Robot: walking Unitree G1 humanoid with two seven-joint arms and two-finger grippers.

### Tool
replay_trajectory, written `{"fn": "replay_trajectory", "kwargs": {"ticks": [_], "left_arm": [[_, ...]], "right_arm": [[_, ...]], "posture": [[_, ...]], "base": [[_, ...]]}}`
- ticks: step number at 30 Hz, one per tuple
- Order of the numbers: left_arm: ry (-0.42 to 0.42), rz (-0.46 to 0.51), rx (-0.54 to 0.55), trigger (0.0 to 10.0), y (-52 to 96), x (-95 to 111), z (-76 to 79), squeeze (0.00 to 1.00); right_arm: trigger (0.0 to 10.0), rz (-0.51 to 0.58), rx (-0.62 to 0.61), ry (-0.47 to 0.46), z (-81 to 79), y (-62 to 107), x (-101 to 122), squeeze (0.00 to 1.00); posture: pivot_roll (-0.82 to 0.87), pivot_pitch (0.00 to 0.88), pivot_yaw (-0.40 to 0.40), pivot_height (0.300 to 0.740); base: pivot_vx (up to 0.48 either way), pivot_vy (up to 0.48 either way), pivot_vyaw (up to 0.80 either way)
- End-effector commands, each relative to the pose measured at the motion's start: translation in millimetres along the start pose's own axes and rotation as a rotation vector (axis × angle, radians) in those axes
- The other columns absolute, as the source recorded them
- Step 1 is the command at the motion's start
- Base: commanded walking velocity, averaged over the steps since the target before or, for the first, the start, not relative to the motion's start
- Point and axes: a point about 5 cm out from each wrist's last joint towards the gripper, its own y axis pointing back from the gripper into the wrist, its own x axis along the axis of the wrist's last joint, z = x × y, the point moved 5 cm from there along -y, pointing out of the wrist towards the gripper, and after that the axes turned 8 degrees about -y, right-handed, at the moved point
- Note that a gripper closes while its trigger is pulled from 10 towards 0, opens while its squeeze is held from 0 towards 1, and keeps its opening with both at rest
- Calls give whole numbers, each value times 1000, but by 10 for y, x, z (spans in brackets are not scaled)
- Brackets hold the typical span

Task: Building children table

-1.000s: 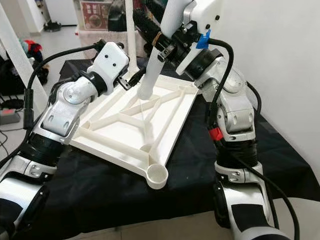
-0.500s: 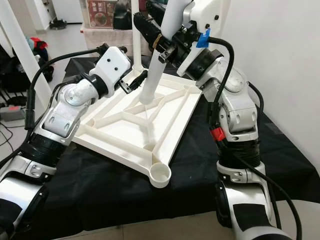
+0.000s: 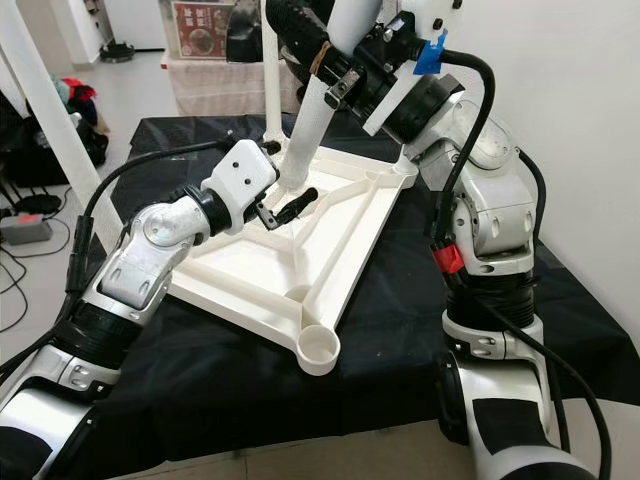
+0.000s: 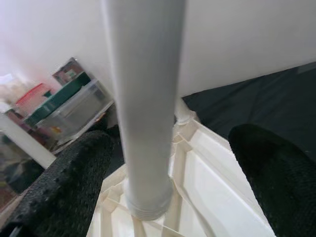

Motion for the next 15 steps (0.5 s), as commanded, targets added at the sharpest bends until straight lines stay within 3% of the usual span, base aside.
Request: {"fn": "replay_trajectory", "kwargs": {"ticks": [1,8,15], "left_arm": [[-36,-16,40,10000,34,-55,-81,0],[-112,-57,84,10000,37,-143,-199,0],[-178,-101,81,10000,61,-296,-211,0]], "right_arm": [[10000,32,67,22,-90,-42,133,0],[10000,28,123,30,-200,-34,186,0],[10000,55,174,14,-296,-6,309,0]], "posture": [[-95,0,-18,740],[-106,0,-16,740],[-127,0,-4,740]], "base": [[0,0,0],[0,0,0],[0,0,0]]}}
